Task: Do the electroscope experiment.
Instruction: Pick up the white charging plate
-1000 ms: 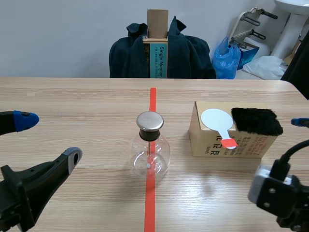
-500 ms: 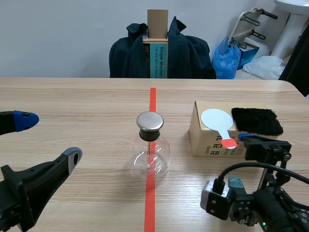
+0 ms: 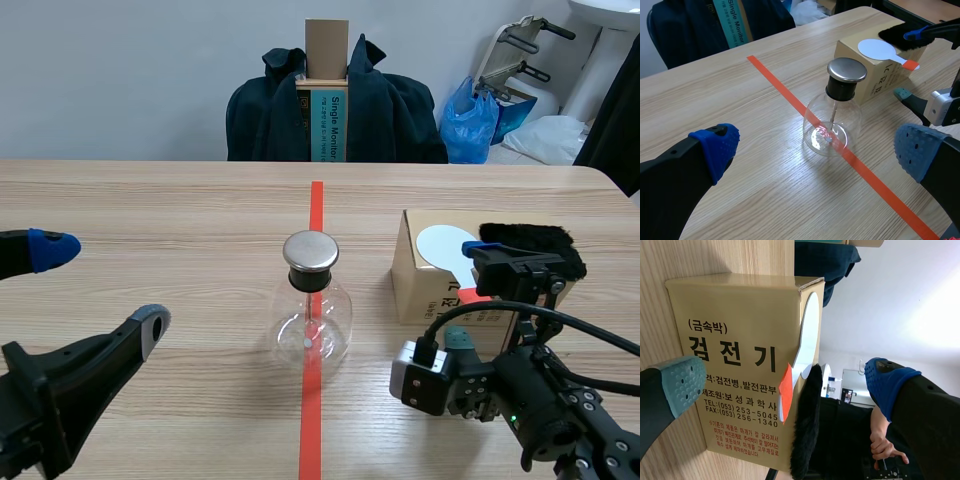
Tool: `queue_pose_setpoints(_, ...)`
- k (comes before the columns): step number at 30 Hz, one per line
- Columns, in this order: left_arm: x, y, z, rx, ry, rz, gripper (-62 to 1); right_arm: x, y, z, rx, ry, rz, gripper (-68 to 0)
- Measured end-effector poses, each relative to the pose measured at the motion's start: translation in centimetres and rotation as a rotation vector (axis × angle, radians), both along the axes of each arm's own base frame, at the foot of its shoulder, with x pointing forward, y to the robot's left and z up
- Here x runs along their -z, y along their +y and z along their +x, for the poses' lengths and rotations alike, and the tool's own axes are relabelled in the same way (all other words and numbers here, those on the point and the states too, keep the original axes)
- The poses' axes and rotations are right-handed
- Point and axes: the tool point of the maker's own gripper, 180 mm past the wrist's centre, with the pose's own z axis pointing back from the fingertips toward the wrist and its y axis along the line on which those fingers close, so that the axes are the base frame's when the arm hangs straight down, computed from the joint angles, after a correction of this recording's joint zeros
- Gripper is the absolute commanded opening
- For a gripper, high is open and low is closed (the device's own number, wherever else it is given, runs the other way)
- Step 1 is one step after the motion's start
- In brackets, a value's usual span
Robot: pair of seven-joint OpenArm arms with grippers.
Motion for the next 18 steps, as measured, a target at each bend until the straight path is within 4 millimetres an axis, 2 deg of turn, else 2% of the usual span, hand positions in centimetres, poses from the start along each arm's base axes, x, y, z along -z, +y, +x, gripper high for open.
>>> queue_pose_setpoints(5, 0.0, 0.0, 0.0, 0.0, 0.0, 0.0, 1.4, 0.18, -0.31, -0.13, 0.016, 0.006, -0.004, 0.0)
queue_pose_setpoints(6, -0.01, 0.0, 0.0, 0.0, 0.0, 0.0, 1.4, 0.24, -0.3, -0.21, 0.016, 0.008, -0.004, -2.9)
queue_pose_setpoints(8, -0.01, 0.0, 0.0, 0.0, 0.0, 0.0, 1.4, 0.25, -0.3, -0.23, 0.015, 0.009, -0.004, -12.4)
queue_pose_setpoints(14, 0.0, 0.0, 0.0, 0.0, 0.0, 0.0, 1.4, 0.24, -0.36, -0.2, 0.019, 0.008, -0.005, -49.8)
queue_pose_setpoints(18, 0.0, 0.0, 0.0, 0.0, 0.0, 0.0, 1.4, 0.24, -0.36, -0.2, 0.019, 0.008, -0.005, -66.3)
